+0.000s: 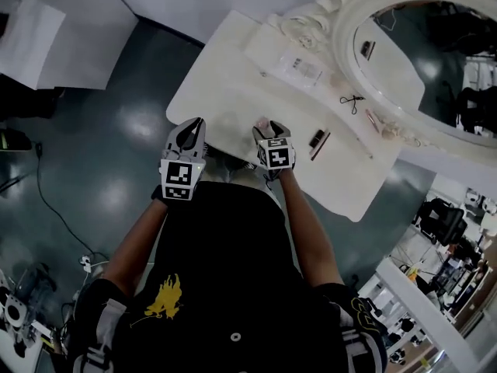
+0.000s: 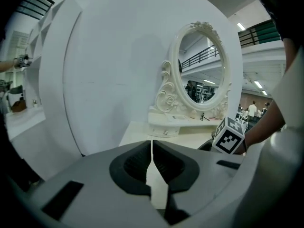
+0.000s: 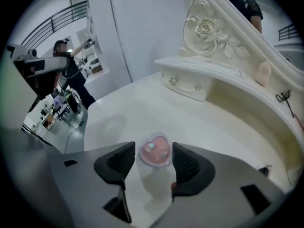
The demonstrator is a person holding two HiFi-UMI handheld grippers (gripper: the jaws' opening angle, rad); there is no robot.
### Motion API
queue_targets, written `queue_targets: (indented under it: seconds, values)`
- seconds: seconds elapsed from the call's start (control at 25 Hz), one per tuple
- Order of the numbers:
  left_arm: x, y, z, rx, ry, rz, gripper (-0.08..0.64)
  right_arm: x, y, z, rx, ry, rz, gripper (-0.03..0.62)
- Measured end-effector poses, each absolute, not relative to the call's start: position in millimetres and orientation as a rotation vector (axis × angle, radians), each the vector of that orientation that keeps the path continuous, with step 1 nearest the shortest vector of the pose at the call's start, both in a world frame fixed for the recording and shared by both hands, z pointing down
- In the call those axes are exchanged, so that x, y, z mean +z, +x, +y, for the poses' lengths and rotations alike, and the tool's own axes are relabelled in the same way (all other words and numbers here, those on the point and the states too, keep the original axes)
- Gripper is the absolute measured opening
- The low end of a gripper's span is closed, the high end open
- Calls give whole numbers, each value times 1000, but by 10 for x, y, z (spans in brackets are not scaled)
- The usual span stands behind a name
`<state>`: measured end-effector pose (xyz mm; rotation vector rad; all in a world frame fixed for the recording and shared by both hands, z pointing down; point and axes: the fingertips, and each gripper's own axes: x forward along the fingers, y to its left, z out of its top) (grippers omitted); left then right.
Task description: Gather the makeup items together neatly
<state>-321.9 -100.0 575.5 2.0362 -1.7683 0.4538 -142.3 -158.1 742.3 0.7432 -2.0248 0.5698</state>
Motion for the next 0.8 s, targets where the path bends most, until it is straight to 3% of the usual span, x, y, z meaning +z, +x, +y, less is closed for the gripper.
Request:
queue_targets:
  seconds: [0.32,0.8]
  values:
    - [5707,-3432,-795,446,1969,-1816,23,7399,-1539,-1560,475,717,-1964,256]
    - [5639,-3088,-977,476,2064,-1747,23,7259,-1047,-1692,658,996,-1931,254]
